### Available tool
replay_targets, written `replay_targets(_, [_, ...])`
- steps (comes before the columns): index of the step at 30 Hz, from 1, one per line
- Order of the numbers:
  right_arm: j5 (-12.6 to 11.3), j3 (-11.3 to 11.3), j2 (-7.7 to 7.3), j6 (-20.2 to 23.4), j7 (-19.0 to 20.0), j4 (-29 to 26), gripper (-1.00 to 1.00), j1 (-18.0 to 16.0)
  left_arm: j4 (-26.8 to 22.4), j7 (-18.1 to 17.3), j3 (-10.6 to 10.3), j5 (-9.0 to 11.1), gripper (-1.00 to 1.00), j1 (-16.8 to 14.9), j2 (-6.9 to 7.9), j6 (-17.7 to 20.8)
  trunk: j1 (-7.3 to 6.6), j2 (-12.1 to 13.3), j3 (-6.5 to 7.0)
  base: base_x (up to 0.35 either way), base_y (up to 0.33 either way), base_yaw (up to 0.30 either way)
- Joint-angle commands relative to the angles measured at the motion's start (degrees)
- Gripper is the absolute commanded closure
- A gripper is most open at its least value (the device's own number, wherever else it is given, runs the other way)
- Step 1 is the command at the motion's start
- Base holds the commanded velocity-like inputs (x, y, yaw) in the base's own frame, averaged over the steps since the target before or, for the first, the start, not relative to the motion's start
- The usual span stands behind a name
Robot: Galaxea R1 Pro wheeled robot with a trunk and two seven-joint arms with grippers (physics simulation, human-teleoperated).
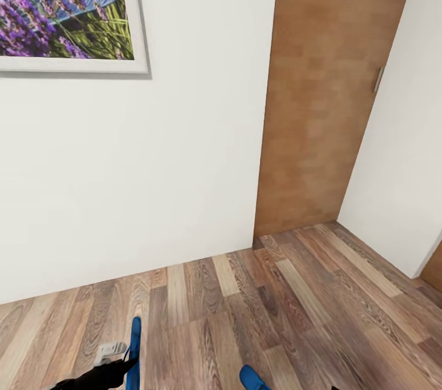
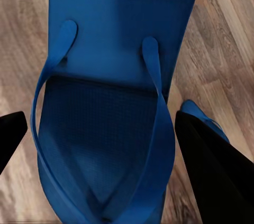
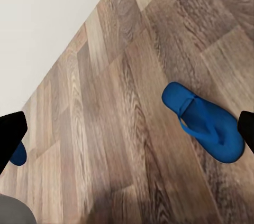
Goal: In the bedroom, move the book from the bed onto either nightstand, and place the two sandals side by side next to the bed.
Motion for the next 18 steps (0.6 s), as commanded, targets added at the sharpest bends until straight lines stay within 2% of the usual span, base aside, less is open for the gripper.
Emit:
replay_targets(1, [-0.41,-0.06,0.0,0.58,0.17,0.01,-1.0,-0.02,0.03,-0.2,0.44,-0.65,1.0,-0.04,0.0,-0.36,-0.01,-0.02,-0.06,0.0,0.0,0.044])
replay_targets(7, [-0.41,-0.06,0.0,0.58,0.11,0.01,-1.0,-0.02,0.03,-0.2,0.44,-0.65,1.0,-0.04,0.0,-0.36,-0.01,-0.02,-0.07,0.0,0.0,0.129])
replay_targets(18, [-0.41,-0.06,0.0,0.58,0.17,0.01,-1.0,-0.02,0.03,-0.2,0.43,-0.65,1.0,-0.04,0.0,-0.36,-0.01,-0.02,-0.07,0.0,0.0,0.258])
